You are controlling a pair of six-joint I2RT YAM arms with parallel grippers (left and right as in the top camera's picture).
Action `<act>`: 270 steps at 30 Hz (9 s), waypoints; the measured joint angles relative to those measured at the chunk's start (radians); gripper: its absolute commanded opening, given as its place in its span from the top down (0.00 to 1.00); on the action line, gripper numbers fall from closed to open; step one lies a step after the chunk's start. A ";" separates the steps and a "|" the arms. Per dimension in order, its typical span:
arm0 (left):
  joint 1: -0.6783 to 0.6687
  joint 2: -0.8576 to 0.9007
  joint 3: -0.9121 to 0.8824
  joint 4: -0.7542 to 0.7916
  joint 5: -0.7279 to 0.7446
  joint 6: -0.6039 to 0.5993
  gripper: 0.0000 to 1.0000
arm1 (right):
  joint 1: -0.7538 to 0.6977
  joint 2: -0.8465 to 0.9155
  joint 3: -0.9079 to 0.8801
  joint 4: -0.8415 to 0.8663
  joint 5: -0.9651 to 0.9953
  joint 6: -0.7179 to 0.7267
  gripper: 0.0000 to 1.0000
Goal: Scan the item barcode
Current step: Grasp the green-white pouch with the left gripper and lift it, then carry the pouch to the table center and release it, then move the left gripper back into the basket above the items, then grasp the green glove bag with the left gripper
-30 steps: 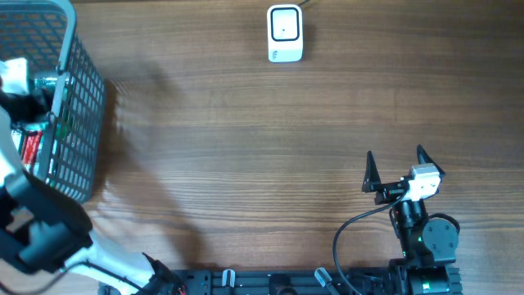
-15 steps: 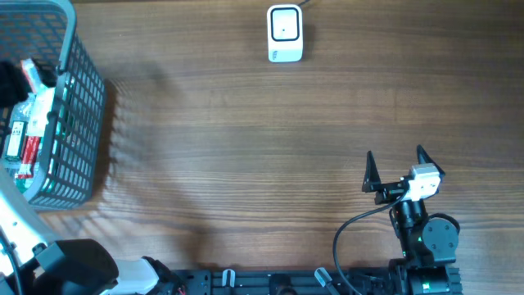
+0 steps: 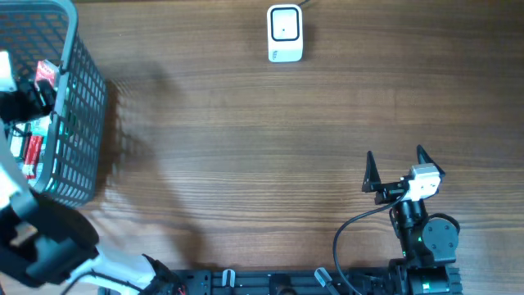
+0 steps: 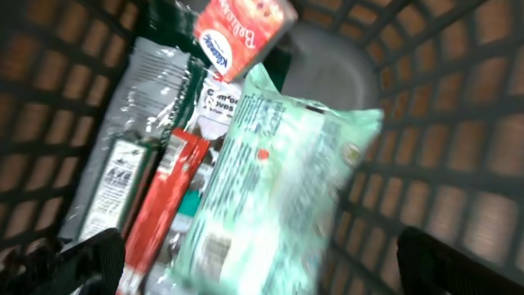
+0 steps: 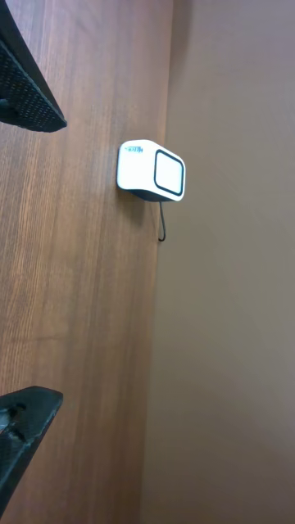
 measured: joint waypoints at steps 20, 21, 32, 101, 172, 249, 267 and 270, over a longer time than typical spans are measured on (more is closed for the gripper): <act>0.000 0.212 -0.026 0.009 0.037 0.004 0.47 | 0.000 0.000 0.000 0.000 0.000 0.000 0.00; -0.001 0.212 -0.029 0.010 0.037 0.000 0.47 | 0.000 0.000 0.000 0.000 0.000 0.000 0.00; -0.001 0.198 -0.033 0.033 0.036 0.003 0.56 | 0.000 0.000 0.000 0.000 0.000 0.000 0.00; -1.529 0.182 -0.161 0.298 -0.287 -0.828 0.20 | 0.000 0.000 0.000 0.000 0.000 0.000 0.00; 0.109 0.149 -0.058 0.123 -0.147 0.186 0.00 | 0.000 0.000 0.000 0.000 0.000 0.000 0.00; 0.153 0.282 -0.053 0.088 0.132 0.368 0.00 | 0.000 0.000 0.000 0.000 0.000 0.000 0.00; 0.150 0.226 -0.052 0.069 0.153 0.368 0.00 | 0.000 0.000 0.000 0.000 0.000 0.000 0.00; 0.150 0.226 -0.052 0.069 0.153 0.368 0.00 | 0.000 0.000 0.000 0.000 0.000 0.000 0.00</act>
